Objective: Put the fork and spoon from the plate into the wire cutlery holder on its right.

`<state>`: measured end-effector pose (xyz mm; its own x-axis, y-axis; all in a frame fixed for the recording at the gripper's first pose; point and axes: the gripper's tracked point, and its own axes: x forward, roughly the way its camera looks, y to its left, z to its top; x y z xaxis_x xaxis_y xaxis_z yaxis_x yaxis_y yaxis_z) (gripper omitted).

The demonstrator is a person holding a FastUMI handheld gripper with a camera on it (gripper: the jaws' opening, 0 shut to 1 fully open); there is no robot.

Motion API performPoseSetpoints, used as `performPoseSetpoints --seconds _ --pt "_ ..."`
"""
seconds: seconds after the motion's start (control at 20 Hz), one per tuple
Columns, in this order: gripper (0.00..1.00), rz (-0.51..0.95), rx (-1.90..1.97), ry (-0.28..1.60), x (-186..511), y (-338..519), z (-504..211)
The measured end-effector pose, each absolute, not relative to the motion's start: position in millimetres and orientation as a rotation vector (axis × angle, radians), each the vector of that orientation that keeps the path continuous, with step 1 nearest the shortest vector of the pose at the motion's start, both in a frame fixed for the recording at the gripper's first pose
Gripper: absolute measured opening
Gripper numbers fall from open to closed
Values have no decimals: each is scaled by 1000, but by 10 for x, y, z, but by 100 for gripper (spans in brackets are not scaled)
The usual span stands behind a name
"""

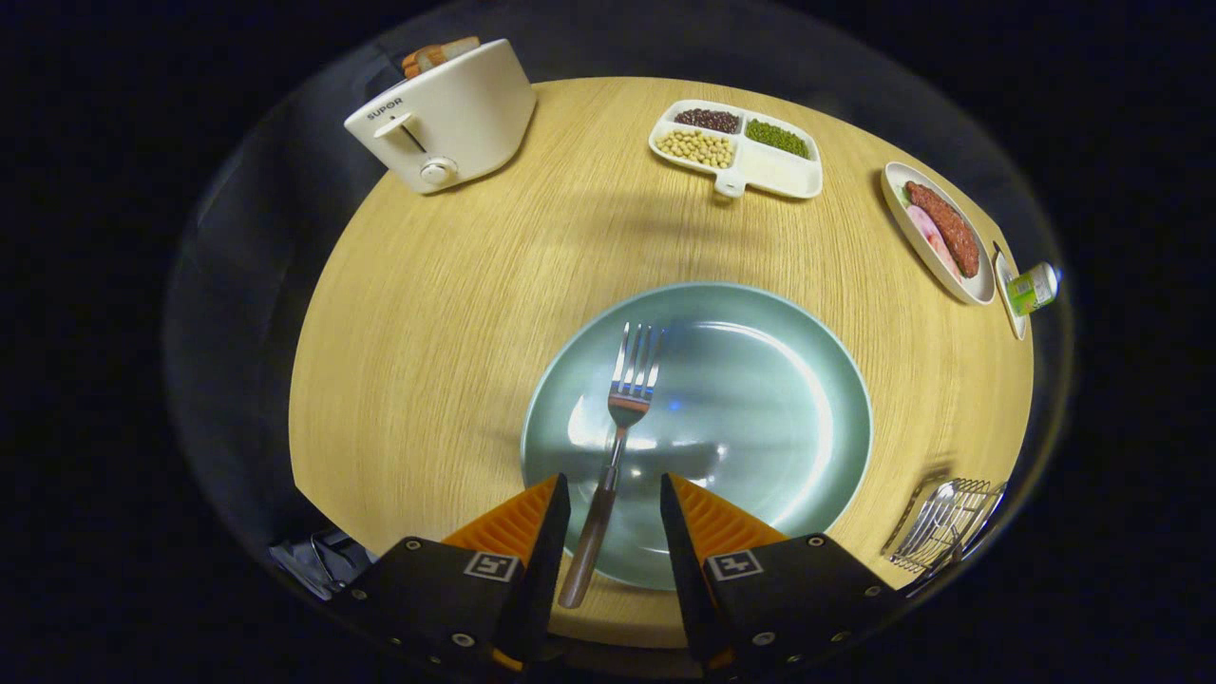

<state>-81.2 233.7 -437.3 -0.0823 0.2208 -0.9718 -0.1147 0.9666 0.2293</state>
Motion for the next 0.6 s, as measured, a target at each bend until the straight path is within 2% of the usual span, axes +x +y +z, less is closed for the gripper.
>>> performPoseSetpoints --seconds 0.15,0.2,0.35,0.6 --pt "38 235 87 1679 -836 2337 -4459" --pt "35 217 94 1690 -828 2357 -4481" --pt "14 202 96 1687 -792 2381 -4546" --pt "4 193 139 1646 -735 2341 -4535"
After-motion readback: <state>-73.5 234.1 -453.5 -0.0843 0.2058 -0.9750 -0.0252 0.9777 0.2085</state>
